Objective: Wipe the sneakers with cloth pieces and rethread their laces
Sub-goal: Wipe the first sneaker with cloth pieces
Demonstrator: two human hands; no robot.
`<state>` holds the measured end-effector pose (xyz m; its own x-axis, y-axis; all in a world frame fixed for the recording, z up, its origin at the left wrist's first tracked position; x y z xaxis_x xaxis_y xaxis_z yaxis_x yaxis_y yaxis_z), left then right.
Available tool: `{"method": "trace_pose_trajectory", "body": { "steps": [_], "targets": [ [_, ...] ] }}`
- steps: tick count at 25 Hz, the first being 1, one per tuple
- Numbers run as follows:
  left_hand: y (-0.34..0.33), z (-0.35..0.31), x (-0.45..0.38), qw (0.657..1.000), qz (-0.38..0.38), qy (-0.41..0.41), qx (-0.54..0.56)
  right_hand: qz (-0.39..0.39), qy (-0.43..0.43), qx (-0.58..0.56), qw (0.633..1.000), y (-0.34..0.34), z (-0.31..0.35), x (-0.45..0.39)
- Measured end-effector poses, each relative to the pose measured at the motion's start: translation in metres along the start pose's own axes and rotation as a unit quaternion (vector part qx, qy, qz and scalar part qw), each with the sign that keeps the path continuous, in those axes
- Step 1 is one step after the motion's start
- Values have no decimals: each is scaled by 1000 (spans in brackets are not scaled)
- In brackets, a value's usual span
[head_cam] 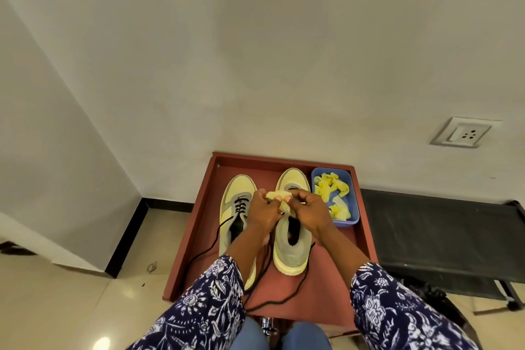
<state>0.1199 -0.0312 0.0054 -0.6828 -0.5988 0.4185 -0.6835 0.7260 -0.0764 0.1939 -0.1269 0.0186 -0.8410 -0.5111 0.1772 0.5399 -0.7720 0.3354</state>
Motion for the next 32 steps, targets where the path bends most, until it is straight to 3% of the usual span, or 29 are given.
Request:
{"method": "trace_pose_trajectory", "body": {
  "steps": [9,14,19,23,27,29,32],
  "targets": [
    [54,6,13,997,8,1,-82,-52,4,47,998,-40,18,16],
    [66,12,21,975,51,1,-218,17,16,19,1000,-72,20,35],
    [84,10,25,941,75,-46,-327,33,29,94,995,-82,19,45],
    [97,4,32,943,90,-59,-316,49,-1,99,994,-82,9,52],
    [111,6,35,970,33,-44,-239,13,-28,92,995,-72,-3,59],
    [121,13,33,968,1,-35,-250,-13,-42,99,994,-67,-11,63],
    [126,27,34,951,18,-17,-310,-15,-39,124,991,-70,-21,73]
  ]
}}
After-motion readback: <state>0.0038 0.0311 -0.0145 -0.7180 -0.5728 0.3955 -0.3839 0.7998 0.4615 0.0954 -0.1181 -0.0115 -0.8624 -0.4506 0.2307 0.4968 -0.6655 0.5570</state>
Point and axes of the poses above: each hand's wrist, its own x-axis away from the middle knuckle, its own y-axis out of the back of the hand, z = x × y, the point moved 5 cm from there along -x, towards the middle knuckle
